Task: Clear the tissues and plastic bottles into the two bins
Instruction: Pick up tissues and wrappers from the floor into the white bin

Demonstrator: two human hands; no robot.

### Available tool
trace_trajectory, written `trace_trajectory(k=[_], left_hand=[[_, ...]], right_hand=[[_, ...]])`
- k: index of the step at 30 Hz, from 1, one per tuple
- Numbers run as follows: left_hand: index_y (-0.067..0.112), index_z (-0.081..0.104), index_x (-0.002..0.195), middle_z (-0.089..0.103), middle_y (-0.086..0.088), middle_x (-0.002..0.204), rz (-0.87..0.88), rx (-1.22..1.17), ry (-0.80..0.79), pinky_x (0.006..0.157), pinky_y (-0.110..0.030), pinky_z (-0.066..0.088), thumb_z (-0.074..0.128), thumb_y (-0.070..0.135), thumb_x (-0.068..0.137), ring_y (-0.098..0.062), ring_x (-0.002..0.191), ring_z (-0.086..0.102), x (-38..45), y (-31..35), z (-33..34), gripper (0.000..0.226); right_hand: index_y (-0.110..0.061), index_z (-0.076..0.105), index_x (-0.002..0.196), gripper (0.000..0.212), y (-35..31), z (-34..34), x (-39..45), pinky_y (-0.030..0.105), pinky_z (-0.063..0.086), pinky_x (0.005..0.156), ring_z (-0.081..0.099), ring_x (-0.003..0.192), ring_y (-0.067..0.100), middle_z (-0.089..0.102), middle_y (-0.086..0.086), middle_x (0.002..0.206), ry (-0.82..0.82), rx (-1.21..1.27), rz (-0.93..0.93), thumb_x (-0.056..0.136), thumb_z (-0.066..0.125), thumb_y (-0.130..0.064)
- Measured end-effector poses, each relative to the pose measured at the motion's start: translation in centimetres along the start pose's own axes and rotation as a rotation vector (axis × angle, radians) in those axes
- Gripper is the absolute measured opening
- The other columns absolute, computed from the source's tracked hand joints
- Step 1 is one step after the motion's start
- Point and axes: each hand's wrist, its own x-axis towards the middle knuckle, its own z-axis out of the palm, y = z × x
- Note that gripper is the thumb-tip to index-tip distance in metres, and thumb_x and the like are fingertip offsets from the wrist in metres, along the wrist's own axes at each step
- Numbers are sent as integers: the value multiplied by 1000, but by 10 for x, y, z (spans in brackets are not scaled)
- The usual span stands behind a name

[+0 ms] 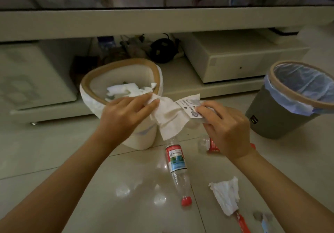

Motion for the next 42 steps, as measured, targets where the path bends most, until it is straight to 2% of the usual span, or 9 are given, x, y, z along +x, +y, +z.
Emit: trace_trajectory(k=[8, 13, 16, 19, 21, 24, 28, 32, 42], left_hand=[[10, 72, 107, 71, -13, 106, -95, 113, 65, 60, -33, 55, 76, 19, 80, -27, 80, 72, 17, -72, -16, 28], [14, 69, 110, 68, -12, 113, -197, 66, -220, 53, -33, 56, 84, 17, 69, -27, 73, 70, 22, -92, 8, 43], [21, 46, 137, 51, -5, 140, -355, 115, -375, 71, -34, 57, 75, 16, 79, -24, 98, 67, 26, -95, 24, 66], [22, 26, 149, 32, -3, 153, -478, 110, -426, 102, -36, 41, 64, 7, 85, -27, 134, 41, 22, -96, 34, 76], [19, 32, 147, 36, -5, 151, -520, 65, -405, 106, -38, 37, 61, 1, 85, -29, 136, 37, 15, -96, 37, 71], [15, 51, 135, 53, -9, 138, -508, 19, -360, 99, -42, 43, 67, 0, 80, -31, 125, 51, 3, -94, 41, 59], [11, 62, 122, 64, -13, 121, -474, -100, -279, 87, -43, 51, 79, 10, 71, -31, 107, 64, -3, -77, 41, 53], [11, 62, 120, 65, -12, 118, -416, -214, -182, 79, -39, 53, 55, 30, 85, -29, 99, 66, 9, -40, 32, 41], [9, 64, 118, 66, -10, 116, -193, -461, -140, 70, -38, 57, 72, 0, 77, -27, 97, 66, 17, 78, 67, 43]], right_hand=[[-9, 71, 99, 18, -27, 29, 95, 36, 47, 48, 63, 62, 24, 70, 8, 98, 112, 35, -64, 94, 61, -24], [-10, 69, 98, 16, -41, 66, 118, 29, 43, 46, 60, 61, 22, 69, 7, 91, 82, 59, -114, 95, 59, -22], [-12, 68, 102, 14, -42, 94, 124, 29, 47, 49, 65, 74, 24, 68, 7, 99, 23, 14, -41, 89, 63, -13], [-21, 49, 136, 44, -49, 115, 129, 42, 50, 88, 42, 132, 31, 47, 8, 143, -325, 128, 207, 92, 54, -15], [-27, 24, 150, 58, -49, 120, 130, 42, 23, 114, 12, 146, 26, 22, 4, 158, -580, 244, 261, 96, 45, -22], [-29, 22, 150, 56, -52, 122, 123, 41, 6, 118, 7, 147, 20, 19, -2, 158, -654, 206, 77, 97, 41, -31], [-25, 36, 145, 51, -53, 118, 105, 44, 12, 116, 22, 144, 20, 34, 0, 153, -537, 223, 53, 96, 45, -36], [-22, 44, 140, 51, -44, 99, 84, 46, 19, 113, 33, 139, 20, 44, 1, 146, -433, 313, 128, 93, 41, -39], [-21, 48, 135, 46, 10, 36, -60, 55, 31, 108, 34, 138, 23, 41, 5, 147, -573, 195, 357, 92, 45, -37]])
